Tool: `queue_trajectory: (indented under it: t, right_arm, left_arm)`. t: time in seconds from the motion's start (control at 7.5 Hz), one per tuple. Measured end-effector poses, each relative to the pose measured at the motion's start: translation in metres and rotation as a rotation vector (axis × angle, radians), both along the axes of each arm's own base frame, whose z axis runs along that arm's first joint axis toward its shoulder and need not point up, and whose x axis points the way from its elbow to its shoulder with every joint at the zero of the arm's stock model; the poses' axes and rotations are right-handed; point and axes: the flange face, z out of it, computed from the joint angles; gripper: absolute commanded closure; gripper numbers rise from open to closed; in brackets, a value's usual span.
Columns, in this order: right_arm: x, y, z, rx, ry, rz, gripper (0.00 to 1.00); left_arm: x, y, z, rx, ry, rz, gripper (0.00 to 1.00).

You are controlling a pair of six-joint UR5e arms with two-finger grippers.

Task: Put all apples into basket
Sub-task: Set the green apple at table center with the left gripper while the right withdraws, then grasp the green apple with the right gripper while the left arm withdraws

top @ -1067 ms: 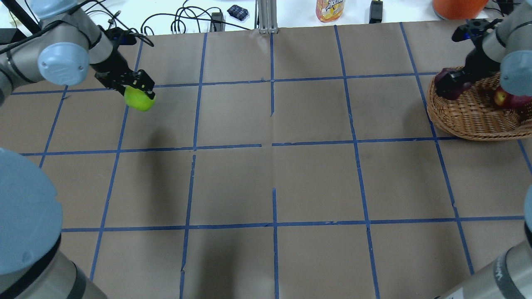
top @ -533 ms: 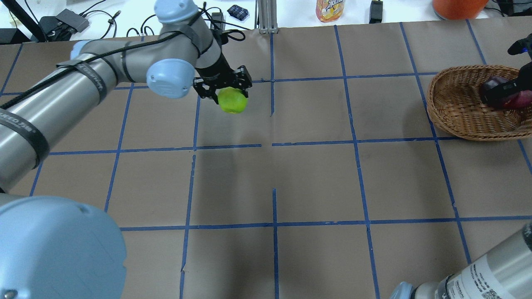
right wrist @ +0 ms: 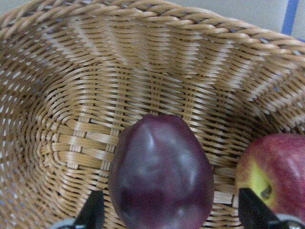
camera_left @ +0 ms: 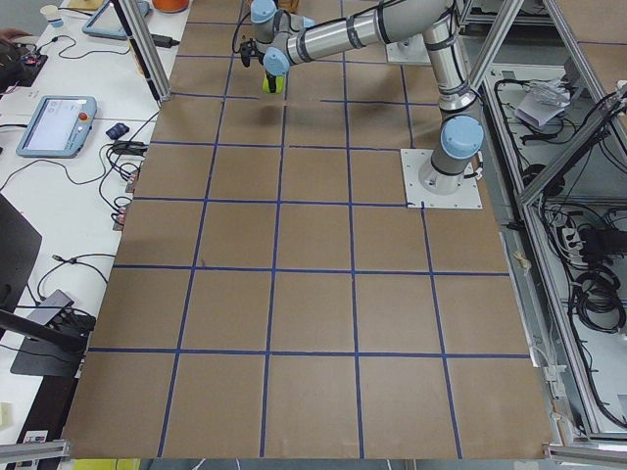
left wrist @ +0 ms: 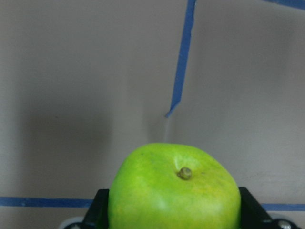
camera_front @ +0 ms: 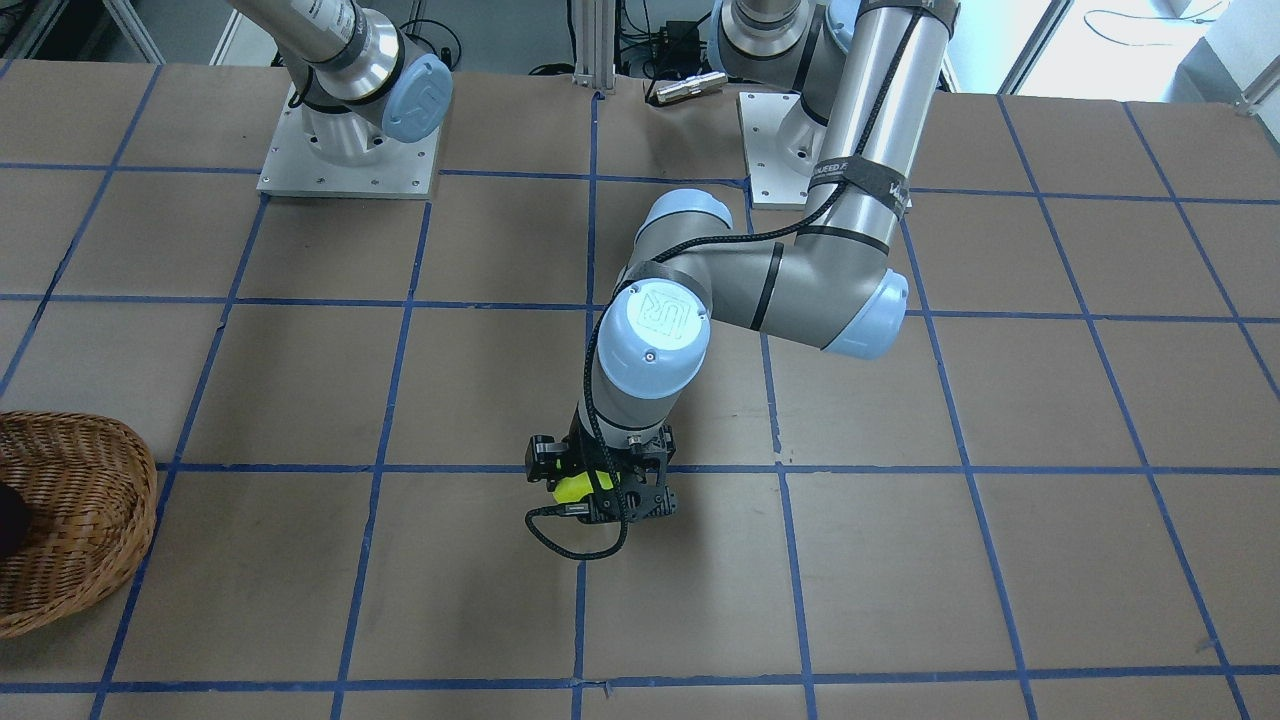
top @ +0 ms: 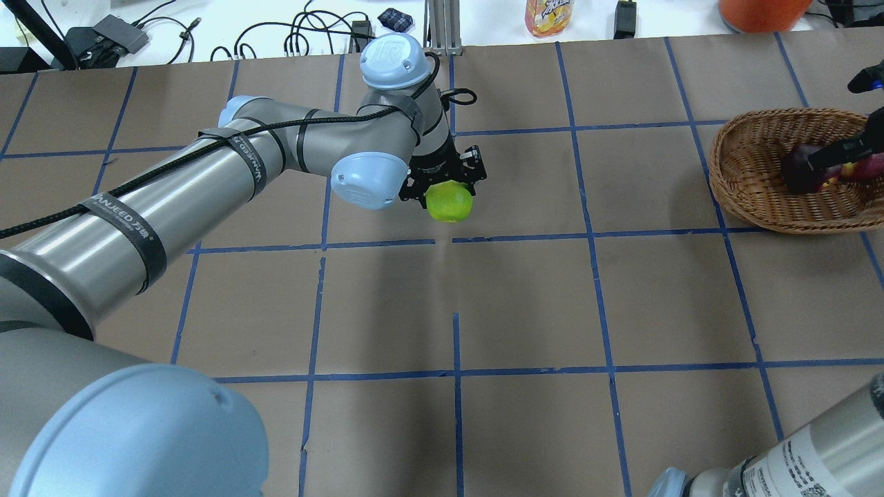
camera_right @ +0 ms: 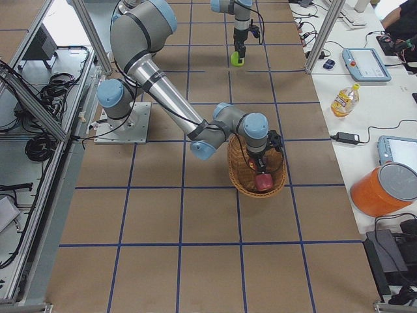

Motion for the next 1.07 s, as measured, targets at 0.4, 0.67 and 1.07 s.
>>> queue_trajectory:
  t: [0.4,0.67,1.07]
  right_arm:
    - [0.078,-0.003,0.039,0.099,0.021,0.029,0.00]
    - [0.161,0.002,0.059,0.157,0.046,-0.050,0.00]
    - [0.309,0.028,0.056,0.201,0.040,-0.232,0.00]
  left_arm:
    - [0.004,0.011,-0.012,0.021,-0.023,0.055,0.00]
    - [0.024,-0.002,0.028,-0.030,-0.020,0.064,0.00]
    - [0.105,-0.010,0.121,-0.011,-0.038,-0.012,0.00]
